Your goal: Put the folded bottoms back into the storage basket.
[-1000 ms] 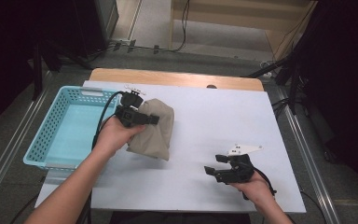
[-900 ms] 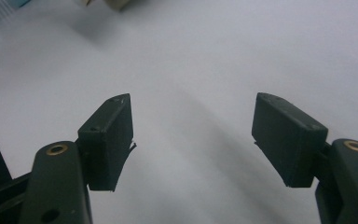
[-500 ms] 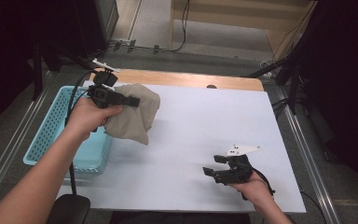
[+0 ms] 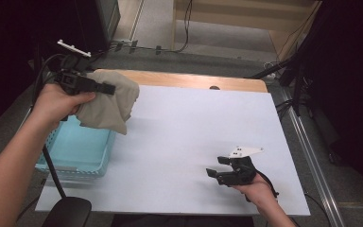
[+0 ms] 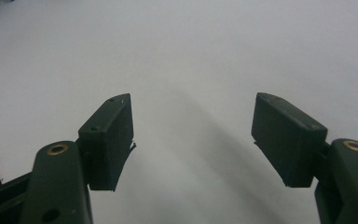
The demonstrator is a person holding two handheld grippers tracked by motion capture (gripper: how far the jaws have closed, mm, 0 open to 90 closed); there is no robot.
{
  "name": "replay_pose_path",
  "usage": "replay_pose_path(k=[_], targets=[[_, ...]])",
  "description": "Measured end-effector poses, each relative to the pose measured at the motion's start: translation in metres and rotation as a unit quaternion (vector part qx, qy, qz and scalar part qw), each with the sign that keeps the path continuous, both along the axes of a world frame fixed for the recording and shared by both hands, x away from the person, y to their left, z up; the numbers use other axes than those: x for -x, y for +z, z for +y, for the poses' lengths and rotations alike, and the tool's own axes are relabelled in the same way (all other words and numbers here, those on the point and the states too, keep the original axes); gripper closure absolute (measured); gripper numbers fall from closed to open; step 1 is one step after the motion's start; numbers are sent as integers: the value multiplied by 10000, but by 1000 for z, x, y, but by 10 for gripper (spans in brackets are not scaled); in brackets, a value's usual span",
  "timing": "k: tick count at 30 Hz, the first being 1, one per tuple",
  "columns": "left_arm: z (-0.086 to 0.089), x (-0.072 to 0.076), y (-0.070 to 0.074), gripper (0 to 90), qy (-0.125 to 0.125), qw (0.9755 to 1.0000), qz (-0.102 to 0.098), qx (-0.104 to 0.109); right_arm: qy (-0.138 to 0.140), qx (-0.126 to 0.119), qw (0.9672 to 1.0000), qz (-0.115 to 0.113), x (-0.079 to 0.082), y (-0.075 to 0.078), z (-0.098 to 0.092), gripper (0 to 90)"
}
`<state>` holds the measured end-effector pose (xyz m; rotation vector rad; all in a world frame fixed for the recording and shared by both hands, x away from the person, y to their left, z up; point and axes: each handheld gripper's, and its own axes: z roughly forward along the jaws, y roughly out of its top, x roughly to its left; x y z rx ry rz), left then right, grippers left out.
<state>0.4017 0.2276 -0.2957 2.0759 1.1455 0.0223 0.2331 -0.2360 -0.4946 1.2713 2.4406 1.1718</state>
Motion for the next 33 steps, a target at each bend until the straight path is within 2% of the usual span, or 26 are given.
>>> replay_pose_path(k=[5,11,17,19,22,26,33], targets=[[22,7,1,741,116,9999,-67,-7,15,6,10000,-31,0,0,0,281],[43,17,-7,741,222,9997,-66,114,-17,-19,10000,-14,0,0,0,284],[60,27,-19,740,309,9995,-16,70,-4,-34,10000,-30,0,1,0,285],[64,32,-23,740,362,9993,-37,-12,1,-41,10000,-17,0,1,0,285],[70,36,-31,741,424,9991,-22,34,-10,-76,10000,-26,0,2,0,285],[75,42,-45,740,416,9991,114,41,-2,-89,10000,-14,-1,2,1,285],[79,49,-79,738,505,9980,364,139,-19,-102,9999,-9,0,2,0,285]])
